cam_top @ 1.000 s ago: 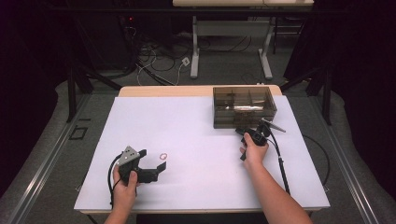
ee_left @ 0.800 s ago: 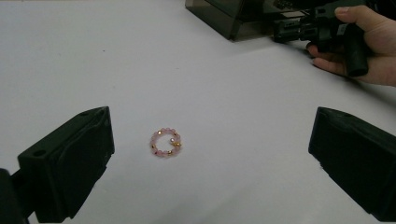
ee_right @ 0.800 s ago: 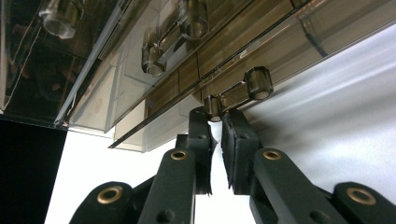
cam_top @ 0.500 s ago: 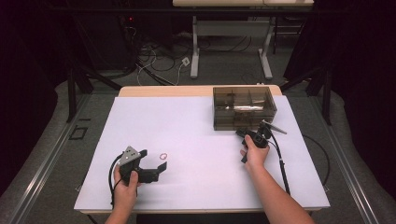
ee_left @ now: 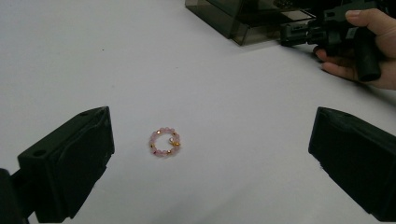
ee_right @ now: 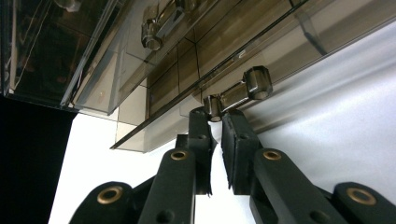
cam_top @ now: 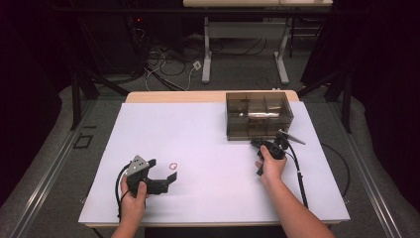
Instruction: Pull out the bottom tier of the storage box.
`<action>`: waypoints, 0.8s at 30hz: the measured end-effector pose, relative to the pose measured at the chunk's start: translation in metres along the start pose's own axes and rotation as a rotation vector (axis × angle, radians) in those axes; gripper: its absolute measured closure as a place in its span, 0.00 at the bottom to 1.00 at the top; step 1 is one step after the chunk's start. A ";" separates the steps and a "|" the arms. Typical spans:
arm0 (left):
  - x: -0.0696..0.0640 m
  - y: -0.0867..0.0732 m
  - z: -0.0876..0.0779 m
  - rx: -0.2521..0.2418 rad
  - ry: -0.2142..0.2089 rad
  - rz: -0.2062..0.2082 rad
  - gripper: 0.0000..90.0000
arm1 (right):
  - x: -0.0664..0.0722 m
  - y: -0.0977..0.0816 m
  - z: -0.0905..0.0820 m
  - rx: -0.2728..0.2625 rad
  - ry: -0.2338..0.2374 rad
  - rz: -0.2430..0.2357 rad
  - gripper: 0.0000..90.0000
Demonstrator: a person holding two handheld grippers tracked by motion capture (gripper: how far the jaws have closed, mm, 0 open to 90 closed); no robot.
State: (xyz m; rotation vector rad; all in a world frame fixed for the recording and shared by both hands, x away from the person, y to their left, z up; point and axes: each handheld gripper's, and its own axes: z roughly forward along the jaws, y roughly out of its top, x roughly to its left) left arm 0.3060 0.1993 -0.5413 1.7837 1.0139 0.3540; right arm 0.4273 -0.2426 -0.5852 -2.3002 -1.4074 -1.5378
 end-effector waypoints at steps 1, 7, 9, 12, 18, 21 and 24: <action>0.000 0.000 0.000 0.000 0.000 0.000 0.00 | 0.000 0.000 0.000 0.000 0.000 0.000 0.92; 0.000 0.000 0.000 -0.002 0.000 0.002 0.00 | 0.000 -0.002 -0.002 -0.003 -0.005 0.008 0.92; 0.000 0.000 0.000 -0.001 0.001 0.002 0.00 | 0.000 -0.003 -0.004 0.009 -0.001 0.010 0.92; 0.000 0.000 0.000 -0.001 0.001 0.002 0.00 | -0.001 -0.005 -0.003 -0.012 0.005 0.004 0.92; 0.000 0.000 0.000 -0.001 0.002 0.001 0.00 | -0.001 -0.006 -0.006 -0.004 0.007 0.001 0.92; 0.000 0.000 0.000 -0.002 0.001 0.003 0.00 | -0.001 -0.007 -0.007 0.012 0.003 0.003 0.92; 0.000 0.000 0.000 0.000 0.002 0.002 0.00 | -0.001 -0.007 -0.008 0.019 0.000 -0.003 0.92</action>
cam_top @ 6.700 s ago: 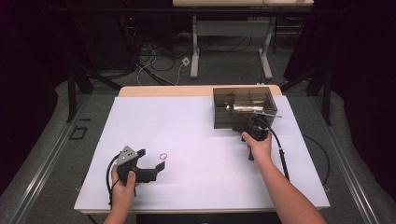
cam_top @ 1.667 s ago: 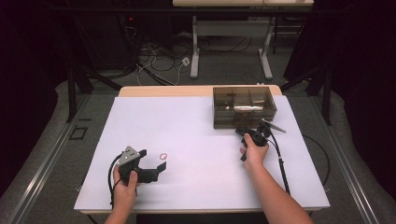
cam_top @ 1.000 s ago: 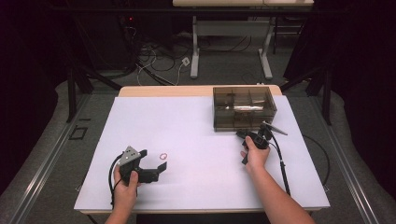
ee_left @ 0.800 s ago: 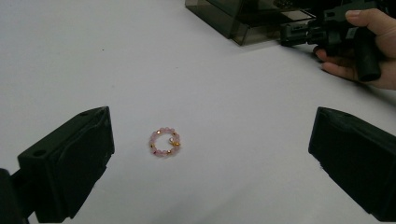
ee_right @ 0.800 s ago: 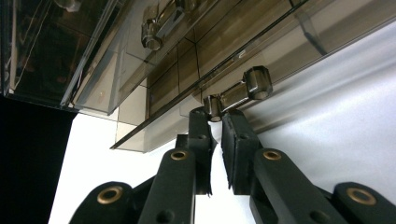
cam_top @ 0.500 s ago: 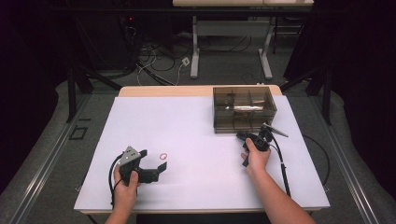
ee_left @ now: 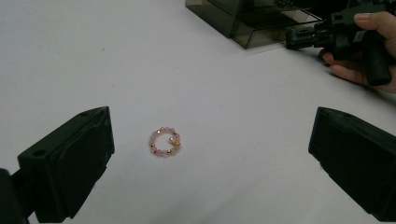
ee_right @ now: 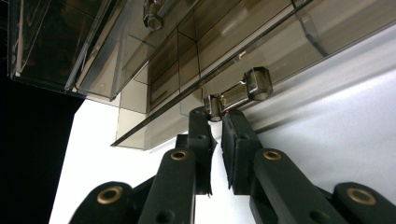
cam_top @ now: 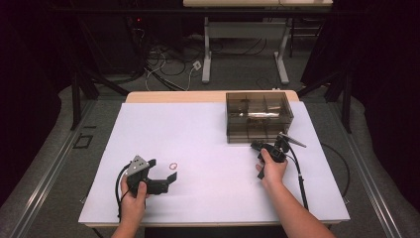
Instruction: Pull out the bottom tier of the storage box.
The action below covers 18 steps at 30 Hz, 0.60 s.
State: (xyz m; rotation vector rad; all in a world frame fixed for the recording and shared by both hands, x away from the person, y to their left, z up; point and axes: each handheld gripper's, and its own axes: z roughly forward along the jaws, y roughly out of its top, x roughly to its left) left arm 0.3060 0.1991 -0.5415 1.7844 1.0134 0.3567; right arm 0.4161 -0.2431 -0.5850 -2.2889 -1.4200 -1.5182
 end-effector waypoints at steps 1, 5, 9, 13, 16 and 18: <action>0.000 0.000 0.000 0.000 0.000 0.000 0.00 | 0.000 0.000 0.000 0.000 0.000 0.000 0.92; 0.000 0.000 0.000 0.001 0.002 0.003 0.00 | 0.000 -0.001 -0.001 -0.006 0.008 0.008 0.92; 0.000 0.000 0.000 0.002 0.003 0.001 0.00 | 0.000 -0.003 -0.001 -0.023 0.012 0.008 0.92; 0.000 0.000 0.000 0.003 0.004 0.003 0.00 | 0.000 -0.003 -0.002 -0.016 0.015 0.008 0.92; 0.000 0.000 0.000 0.003 0.003 0.000 0.00 | -0.001 -0.003 -0.002 -0.022 0.014 0.006 0.92; 0.000 0.000 0.000 0.003 0.003 0.000 0.00 | 0.000 -0.003 -0.003 -0.003 0.005 0.007 0.92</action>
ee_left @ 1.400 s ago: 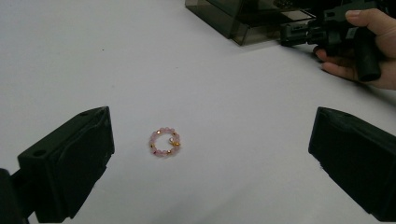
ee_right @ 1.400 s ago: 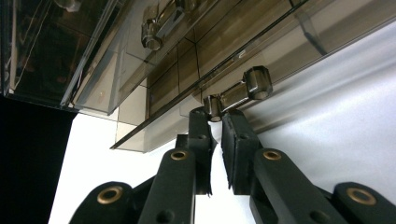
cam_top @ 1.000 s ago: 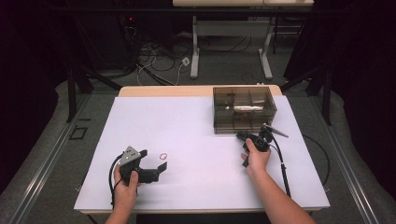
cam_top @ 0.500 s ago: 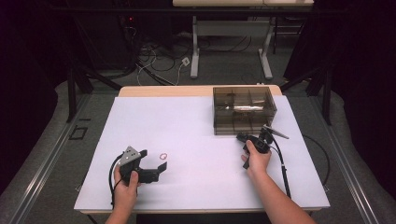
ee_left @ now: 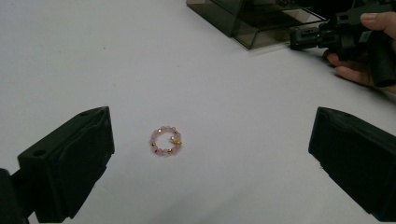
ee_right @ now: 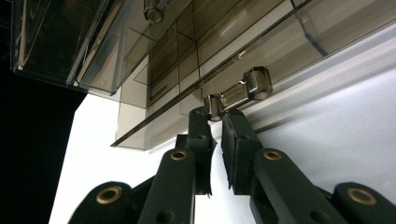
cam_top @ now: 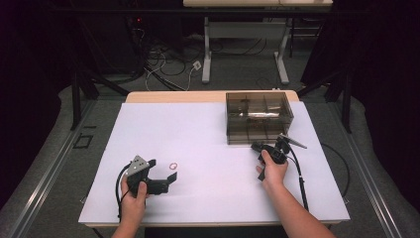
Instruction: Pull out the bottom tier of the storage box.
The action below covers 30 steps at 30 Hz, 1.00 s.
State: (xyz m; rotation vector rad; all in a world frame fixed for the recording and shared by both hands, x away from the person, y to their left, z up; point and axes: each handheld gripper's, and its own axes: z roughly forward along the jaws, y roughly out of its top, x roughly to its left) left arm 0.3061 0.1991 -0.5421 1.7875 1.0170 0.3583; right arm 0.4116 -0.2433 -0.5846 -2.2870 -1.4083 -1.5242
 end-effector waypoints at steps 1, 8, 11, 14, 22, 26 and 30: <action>0.000 0.000 0.000 0.001 0.001 0.005 0.00 | 0.000 0.000 0.000 0.000 0.000 0.000 0.92; 0.000 -0.001 0.001 0.002 0.006 -0.009 0.00 | 0.003 -0.001 -0.006 -0.009 -0.013 -0.071 0.83; 0.000 -0.001 0.001 0.005 0.007 -0.009 0.00 | 0.004 -0.002 -0.008 -0.019 -0.023 -0.103 0.80; 0.000 -0.001 0.002 0.005 0.008 -0.007 0.00 | 0.007 -0.003 -0.010 -0.035 -0.026 -0.132 0.75; 0.000 -0.001 0.002 0.006 0.010 -0.010 0.00 | 0.011 -0.003 -0.018 -0.007 -0.057 -0.221 0.68; 0.001 -0.002 0.002 0.009 0.014 -0.014 0.00 | 0.016 -0.004 -0.019 0.000 -0.061 -0.253 0.63; 0.001 -0.002 0.003 0.005 0.014 -0.023 0.00 | 0.019 -0.003 -0.021 0.000 -0.069 -0.321 0.58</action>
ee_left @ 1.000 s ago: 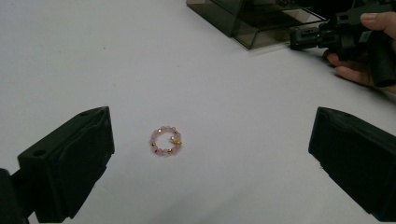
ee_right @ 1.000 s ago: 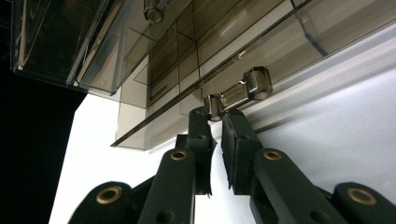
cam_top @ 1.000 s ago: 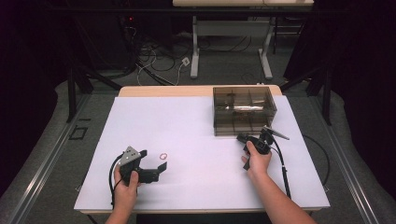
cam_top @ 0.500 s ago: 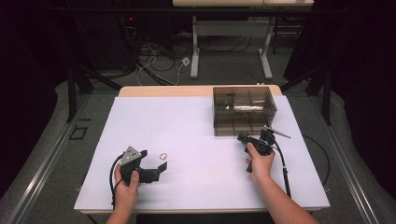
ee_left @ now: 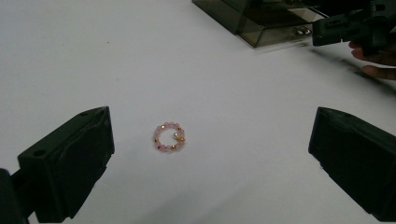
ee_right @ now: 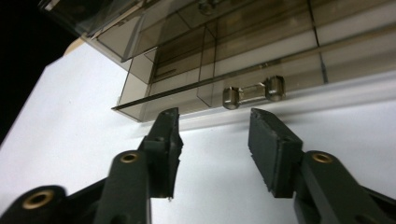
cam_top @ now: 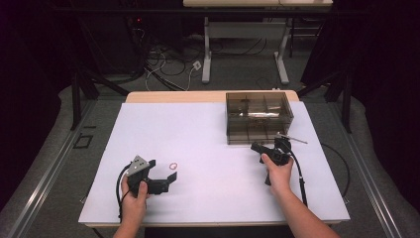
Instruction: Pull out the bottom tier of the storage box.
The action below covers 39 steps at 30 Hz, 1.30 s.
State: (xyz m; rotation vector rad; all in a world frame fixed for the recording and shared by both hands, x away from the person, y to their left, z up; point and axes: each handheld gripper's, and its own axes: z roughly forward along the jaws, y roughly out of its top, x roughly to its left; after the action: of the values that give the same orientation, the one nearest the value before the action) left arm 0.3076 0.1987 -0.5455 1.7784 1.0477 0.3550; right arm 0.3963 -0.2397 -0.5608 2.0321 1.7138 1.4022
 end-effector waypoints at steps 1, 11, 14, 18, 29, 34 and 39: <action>0.000 0.000 0.000 0.003 0.001 -0.002 0.00 | 0.001 0.001 -0.001 -0.003 -0.008 -0.031 0.57; 0.002 -0.001 0.003 0.014 0.006 -0.011 0.00 | 0.003 0.009 -0.006 -0.037 -0.026 -0.136 0.50; 0.002 -0.001 0.001 0.012 0.010 -0.011 0.00 | 0.008 0.013 -0.009 -0.059 -0.036 -0.193 0.48; 0.002 -0.002 0.000 0.009 0.012 -0.010 0.00 | 0.013 0.016 -0.013 -0.070 -0.032 -0.247 0.46; 0.000 -0.001 0.001 0.011 0.004 0.003 0.00 | 0.021 0.022 -0.021 -0.096 -0.069 -0.399 0.41; -0.002 0.001 0.004 0.011 0.000 0.009 0.00 | 0.023 0.027 -0.028 -0.103 -0.111 -0.474 0.40; -0.002 0.000 0.003 0.014 0.002 0.018 0.00 | 0.025 0.031 -0.030 -0.103 -0.121 -0.491 0.40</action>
State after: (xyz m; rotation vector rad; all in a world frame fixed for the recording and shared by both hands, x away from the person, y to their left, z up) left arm 0.3082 0.1956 -0.5461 1.8013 1.0385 0.3620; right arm 0.3951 -0.2429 -0.5113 1.4682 1.8702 1.1508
